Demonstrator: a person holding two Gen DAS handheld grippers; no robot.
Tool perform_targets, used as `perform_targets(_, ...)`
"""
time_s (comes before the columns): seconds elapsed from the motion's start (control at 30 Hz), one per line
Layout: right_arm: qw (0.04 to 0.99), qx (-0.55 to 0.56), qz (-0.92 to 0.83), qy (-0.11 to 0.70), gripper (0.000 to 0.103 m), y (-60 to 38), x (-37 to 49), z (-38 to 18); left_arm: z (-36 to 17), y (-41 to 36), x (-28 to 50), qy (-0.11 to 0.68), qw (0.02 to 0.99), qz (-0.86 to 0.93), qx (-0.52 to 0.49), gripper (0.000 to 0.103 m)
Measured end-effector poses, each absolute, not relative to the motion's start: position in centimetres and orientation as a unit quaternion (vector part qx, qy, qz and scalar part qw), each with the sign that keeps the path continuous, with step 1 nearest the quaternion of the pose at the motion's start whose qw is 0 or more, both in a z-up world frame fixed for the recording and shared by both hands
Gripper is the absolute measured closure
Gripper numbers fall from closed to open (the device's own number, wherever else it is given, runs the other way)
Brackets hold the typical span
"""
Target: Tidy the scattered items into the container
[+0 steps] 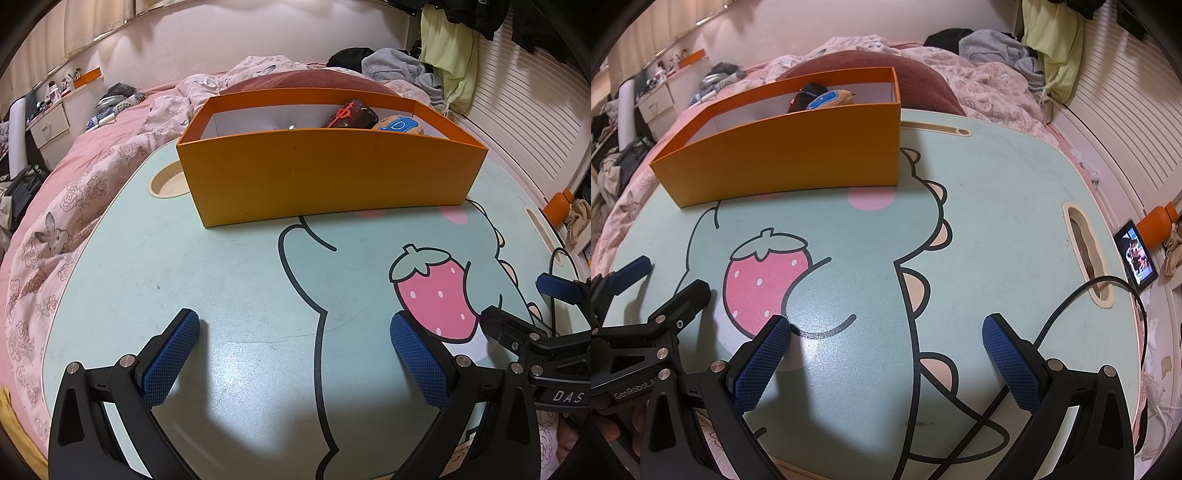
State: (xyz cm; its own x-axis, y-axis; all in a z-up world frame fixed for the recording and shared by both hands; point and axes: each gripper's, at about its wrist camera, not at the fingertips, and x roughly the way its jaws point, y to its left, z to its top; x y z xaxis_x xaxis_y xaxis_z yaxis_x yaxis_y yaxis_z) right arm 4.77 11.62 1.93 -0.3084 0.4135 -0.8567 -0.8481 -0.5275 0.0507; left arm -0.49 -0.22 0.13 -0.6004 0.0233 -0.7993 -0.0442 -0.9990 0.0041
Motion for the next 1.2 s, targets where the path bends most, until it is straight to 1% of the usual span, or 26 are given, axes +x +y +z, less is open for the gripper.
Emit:
perform_targets(0.43, 0.419, -0.412, 0.763, 0.269, 0.0, 11.6, 4.5, 1.9, 0.3, -0.2, -0.5, 0.018, 0.019, 0.894, -0.446, 0.0)
perform_targets(0.5, 0.412, -0.397, 0.77, 0.283, 0.004, 11.8, 5.5, 2.7, 0.5, -0.3, -0.5, 0.023, 0.021, 0.892, -0.451, 0.0)
perform_targets(0.53, 0.414, -0.388, 0.773, 0.285, 0.01, 11.7, 5.6, 3.0, 0.7, -0.4, -0.4, 0.025, 0.023, 0.89, -0.455, 0.0)
perform_targets(0.57, 0.415, -0.379, 0.777, 0.284, 0.013, 11.7, 5.8, 3.6, 0.9, -0.5, -0.3, 0.024, 0.027, 0.888, -0.458, 0.0)
perform_targets(0.67, 0.394, -0.354, 0.797, 0.291, 0.016, 12.4, 6.4, 6.6, 2.5, -1.2, 0.3, 0.023, 0.029, 0.899, -0.437, 0.0)
perform_targets(0.77, 0.362, -0.329, 0.819, 0.299, 0.017, 13.6, 6.1, 10.1, 5.8, -2.0, 0.4, 0.026, 0.039, 0.911, -0.41, 0.0)
perform_targets(0.83, 0.344, -0.327, 0.825, 0.307, 0.017, 15.6, 4.6, 12.1, 8.4, -3.0, -0.7, -0.003, 0.06, 0.912, -0.405, 0.001)
perform_targets(0.9, 0.321, -0.331, 0.82, 0.338, 0.022, 17.9, 2.9, 12.9, 9.9, -3.5, -2.2, -0.021, 0.071, 0.911, -0.406, 0.011)
perform_targets(0.97, 0.284, -0.344, 0.809, 0.382, 0.038, 20.5, 1.0, 12.8, 11.4, -3.6, -4.5, -0.027, 0.091, 0.905, -0.415, 0.017)
perform_targets(1.0, 0.273, -0.353, 0.799, 0.404, 0.044, 21.6, 0.3, 12.4, 11.8, -3.7, -5.8, -0.028, 0.088, 0.902, -0.422, 0.017)
perform_targets(1.03, 0.272, -0.365, 0.782, 0.426, 0.053, 22.9, -0.7, 11.7, 12.1, -3.8, -7.2, -0.029, 0.08, 0.899, -0.429, 0.018)
perform_targets(1.07, 0.278, -0.374, 0.77, 0.436, 0.054, 23.7, -1.3, 11.1, 12.5, -3.7, -8.1, -0.03, 0.07, 0.898, -0.433, 0.026)
perform_targets(1.1, 0.286, -0.38, 0.762, 0.438, 0.054, 24.3, -1.7, 10.6, 12.6, -3.7, -8.8, -0.032, 0.063, 0.898, -0.434, 0.031)
perform_targets(1.2, 0.317, -0.405, 0.748, 0.42, 0.054, 25.5, -3.3, 9.4, 12.8, -3.6, -9.8, -0.044, 0.062, 0.899, -0.432, 0.031)
